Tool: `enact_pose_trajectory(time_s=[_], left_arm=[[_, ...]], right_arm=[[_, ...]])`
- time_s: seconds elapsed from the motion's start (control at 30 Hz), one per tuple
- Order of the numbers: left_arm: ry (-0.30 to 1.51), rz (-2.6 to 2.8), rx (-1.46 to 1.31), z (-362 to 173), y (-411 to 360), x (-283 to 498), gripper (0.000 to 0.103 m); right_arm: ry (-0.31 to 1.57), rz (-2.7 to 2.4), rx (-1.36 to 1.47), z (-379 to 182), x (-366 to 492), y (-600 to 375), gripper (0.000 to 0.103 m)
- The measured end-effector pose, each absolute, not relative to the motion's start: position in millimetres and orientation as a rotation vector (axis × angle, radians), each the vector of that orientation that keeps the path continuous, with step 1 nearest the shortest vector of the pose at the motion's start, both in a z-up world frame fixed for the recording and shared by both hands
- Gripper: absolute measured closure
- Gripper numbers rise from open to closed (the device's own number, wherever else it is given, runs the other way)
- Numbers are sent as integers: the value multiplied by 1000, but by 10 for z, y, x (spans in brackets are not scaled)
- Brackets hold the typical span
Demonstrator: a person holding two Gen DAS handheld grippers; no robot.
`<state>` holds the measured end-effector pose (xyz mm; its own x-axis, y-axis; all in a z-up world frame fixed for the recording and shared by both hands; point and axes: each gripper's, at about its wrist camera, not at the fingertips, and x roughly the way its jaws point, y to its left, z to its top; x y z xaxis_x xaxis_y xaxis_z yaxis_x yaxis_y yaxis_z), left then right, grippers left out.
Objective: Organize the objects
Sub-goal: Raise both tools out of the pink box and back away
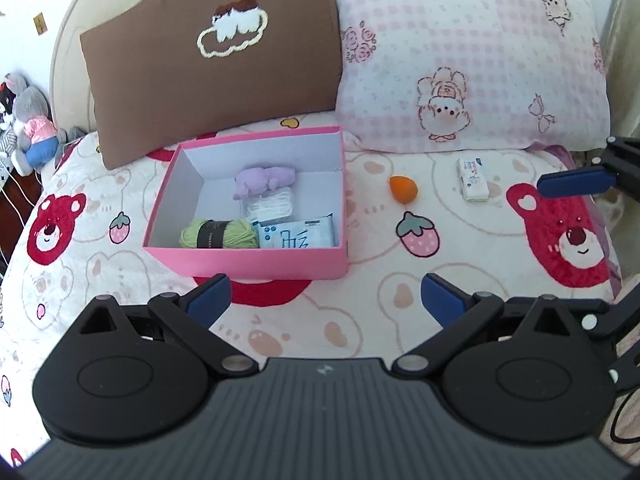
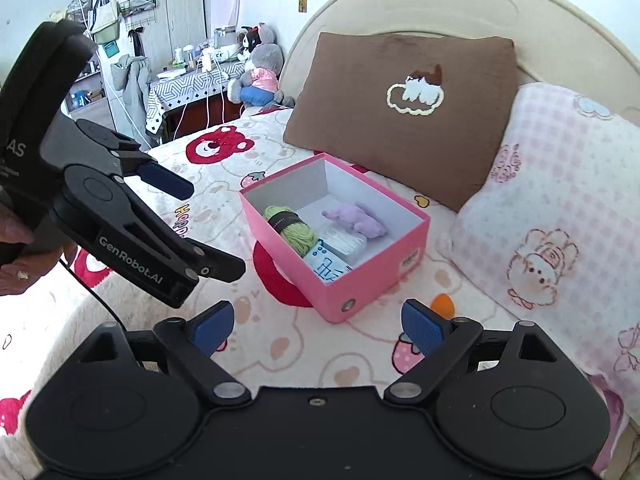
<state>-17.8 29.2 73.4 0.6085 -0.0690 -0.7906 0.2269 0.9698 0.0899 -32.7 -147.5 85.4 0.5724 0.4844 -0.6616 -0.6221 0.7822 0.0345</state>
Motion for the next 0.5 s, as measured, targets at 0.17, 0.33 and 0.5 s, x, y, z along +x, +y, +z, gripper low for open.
enact_pose_trajectory(time_s=[0.17,0.33,0.5], left_arm=[[936,-217,161,637,84,-190,0],[971,-264,140,516,-102,-136,0],[988,-318,104,422,-258,-37,0]], right_arm=[[708,619,-235,742,-400,-1612,10],[676,575,-262,633,-436,-1758,10],[650,500,-231,561,-459,-1964,10]])
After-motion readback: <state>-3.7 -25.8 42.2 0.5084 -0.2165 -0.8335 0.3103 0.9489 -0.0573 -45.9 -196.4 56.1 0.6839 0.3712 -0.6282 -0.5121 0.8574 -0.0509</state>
